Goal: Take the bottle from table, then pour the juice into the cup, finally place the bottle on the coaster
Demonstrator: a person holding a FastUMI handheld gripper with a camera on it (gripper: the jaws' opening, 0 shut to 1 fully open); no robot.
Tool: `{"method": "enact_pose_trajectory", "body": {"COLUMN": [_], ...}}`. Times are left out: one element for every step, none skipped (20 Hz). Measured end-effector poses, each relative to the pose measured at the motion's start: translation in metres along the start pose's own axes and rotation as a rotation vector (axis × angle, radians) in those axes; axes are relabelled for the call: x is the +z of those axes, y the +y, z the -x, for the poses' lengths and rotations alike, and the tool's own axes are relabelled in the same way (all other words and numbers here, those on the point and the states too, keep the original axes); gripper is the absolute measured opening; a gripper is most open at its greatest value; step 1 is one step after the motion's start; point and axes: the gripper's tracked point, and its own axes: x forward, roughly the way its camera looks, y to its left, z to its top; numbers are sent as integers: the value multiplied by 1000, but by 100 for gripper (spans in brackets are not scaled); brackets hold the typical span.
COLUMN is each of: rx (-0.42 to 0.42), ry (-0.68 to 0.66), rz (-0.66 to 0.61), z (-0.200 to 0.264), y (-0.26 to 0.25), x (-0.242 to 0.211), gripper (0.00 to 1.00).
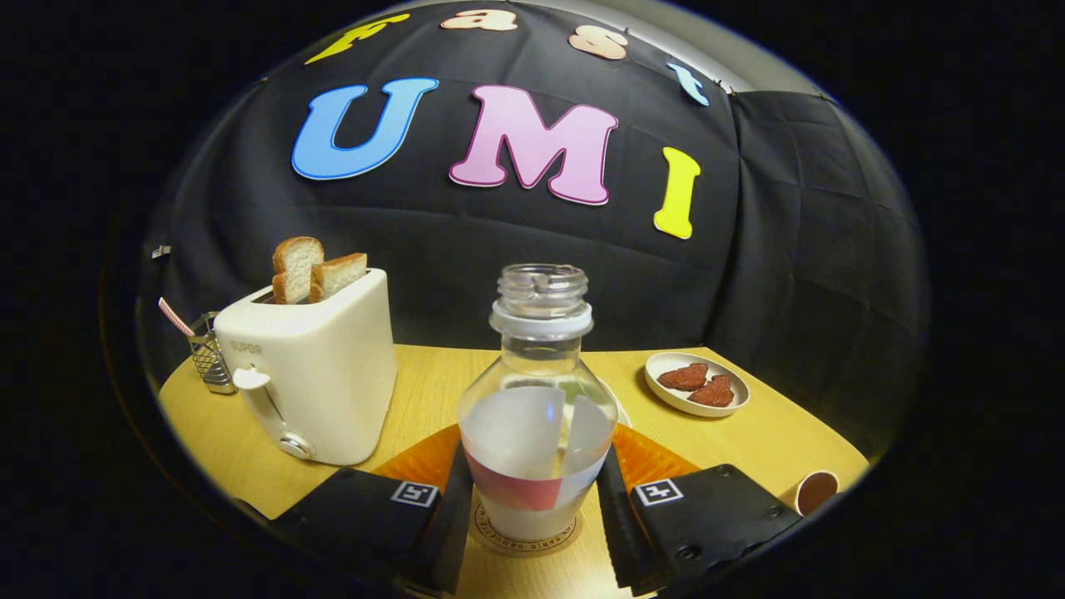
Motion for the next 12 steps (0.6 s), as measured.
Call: {"method": "enact_pose_trajectory", "body": {"rx": [-1,-1,3,-2,0,1,1,-11,-13,-14,-15,-10], "ry": [8,21,38,23,16,25,24,29,32,34,32,24], "rz": [-2,-5,-17,-30,-41,-47,-49,-39,-33,-30,-24,-20], "z": [-3,-4,-6,-3,-3,-2,0,1,3,2,-1,9], "y": [-1,-2,-1,-2,-2,-2,-2,-4,-4,-3,-4,-3], "x": [-4,-9,-17,-12,-14,-16,-15,-14,-14,-17,-18,-12], "gripper": [70,70,70,71,73,72,74,76,77,82,90,100]}}
